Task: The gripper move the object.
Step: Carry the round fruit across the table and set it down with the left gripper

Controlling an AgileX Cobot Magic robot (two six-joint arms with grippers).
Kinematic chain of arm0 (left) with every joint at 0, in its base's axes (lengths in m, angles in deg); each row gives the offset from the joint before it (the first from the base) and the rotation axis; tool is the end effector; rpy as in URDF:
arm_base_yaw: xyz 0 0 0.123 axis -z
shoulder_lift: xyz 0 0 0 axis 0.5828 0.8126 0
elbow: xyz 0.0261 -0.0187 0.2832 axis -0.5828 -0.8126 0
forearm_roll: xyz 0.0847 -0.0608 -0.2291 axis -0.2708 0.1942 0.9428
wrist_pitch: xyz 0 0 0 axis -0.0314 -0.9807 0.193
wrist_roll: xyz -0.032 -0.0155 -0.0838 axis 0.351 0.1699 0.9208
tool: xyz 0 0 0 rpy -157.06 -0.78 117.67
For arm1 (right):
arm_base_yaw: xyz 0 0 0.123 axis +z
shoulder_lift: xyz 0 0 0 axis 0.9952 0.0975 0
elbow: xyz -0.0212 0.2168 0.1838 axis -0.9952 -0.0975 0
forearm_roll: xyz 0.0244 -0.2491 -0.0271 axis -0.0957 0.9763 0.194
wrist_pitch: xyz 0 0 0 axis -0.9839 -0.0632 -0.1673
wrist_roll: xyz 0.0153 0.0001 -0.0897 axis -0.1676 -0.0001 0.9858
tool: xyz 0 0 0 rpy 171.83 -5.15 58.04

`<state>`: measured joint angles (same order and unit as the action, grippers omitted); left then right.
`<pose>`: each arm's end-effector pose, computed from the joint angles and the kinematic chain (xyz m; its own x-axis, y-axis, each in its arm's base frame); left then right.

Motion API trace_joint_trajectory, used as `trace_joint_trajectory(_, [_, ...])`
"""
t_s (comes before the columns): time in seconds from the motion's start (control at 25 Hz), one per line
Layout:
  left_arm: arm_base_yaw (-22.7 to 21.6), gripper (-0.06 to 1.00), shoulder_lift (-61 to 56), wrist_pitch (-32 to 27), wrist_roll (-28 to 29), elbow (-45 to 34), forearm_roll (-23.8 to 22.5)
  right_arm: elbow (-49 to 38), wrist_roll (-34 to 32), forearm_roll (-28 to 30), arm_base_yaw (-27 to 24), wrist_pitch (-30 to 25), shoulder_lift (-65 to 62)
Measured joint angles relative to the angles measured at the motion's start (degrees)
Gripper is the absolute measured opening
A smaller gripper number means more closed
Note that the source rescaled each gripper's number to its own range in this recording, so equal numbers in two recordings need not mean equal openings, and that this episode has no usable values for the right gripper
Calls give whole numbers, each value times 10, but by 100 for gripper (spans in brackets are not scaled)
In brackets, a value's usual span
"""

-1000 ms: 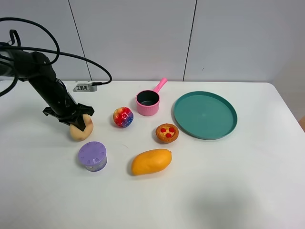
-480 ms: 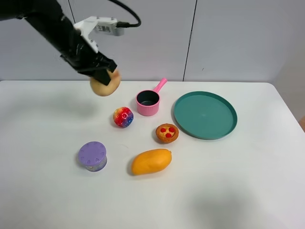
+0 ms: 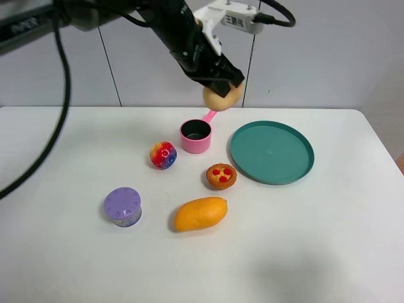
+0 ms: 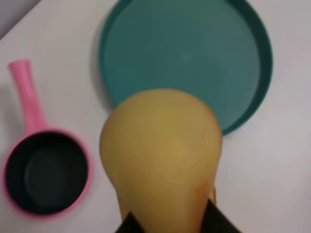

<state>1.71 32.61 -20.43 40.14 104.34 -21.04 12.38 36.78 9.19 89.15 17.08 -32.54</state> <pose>0.3711 -0.3071 0.2988 -0.5161 0.6123 -0.5990 0.7929 0.6060 -0.0638 -0.0053 0.0005 0.2766 -0.4551 -0.0470 -0.8892 -0.0954 0.9954 -0.0038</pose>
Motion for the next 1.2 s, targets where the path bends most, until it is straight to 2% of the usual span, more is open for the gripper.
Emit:
trace_joint_trajectory(0.2, [27, 0, 81, 47, -1, 35, 0, 0, 0, 0, 0, 0, 0])
trace_joint_trajectory(0.76, [68, 0, 198, 250, -54, 36, 1, 0, 0, 0, 0, 2, 0])
trace_joint_trajectory(0.92, [72, 0, 216, 281, -58, 36, 2, 0, 0, 0, 0, 2, 0])
trace_joint_trajectory(1.2, [72, 0, 239, 286, -59, 36, 2, 0, 0, 0, 0, 2, 0])
